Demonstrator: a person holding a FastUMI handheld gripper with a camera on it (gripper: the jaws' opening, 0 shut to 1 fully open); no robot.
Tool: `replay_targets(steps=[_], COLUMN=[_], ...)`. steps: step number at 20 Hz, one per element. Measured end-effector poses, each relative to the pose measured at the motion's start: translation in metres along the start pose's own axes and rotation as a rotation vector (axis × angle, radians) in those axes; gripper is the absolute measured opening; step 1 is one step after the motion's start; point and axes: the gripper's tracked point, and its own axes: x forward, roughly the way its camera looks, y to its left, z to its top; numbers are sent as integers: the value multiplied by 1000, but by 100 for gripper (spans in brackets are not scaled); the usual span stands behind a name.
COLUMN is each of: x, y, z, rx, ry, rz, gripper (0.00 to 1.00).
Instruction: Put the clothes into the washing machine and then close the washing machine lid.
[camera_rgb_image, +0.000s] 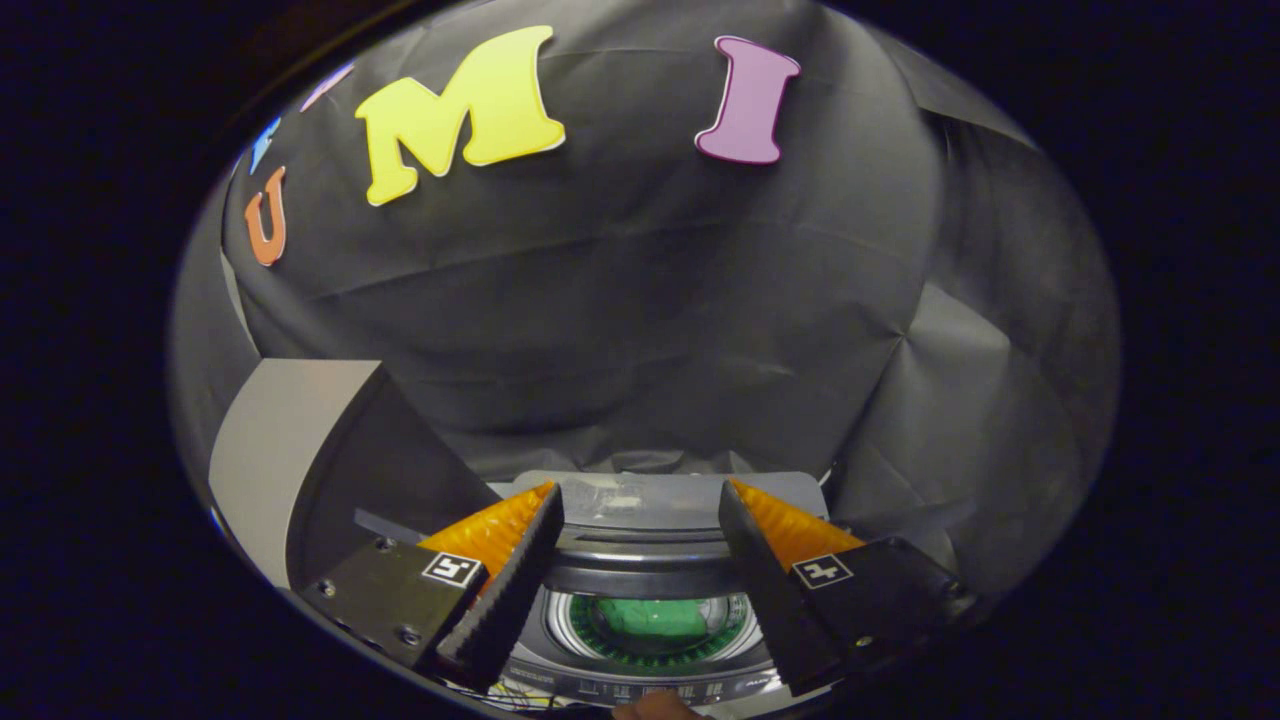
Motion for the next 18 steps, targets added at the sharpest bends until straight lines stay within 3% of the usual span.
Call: replay_targets(steps=[18], x=[-21], y=[4], z=[-91], rx=[16], ry=[116], rz=[-63], gripper=[98])
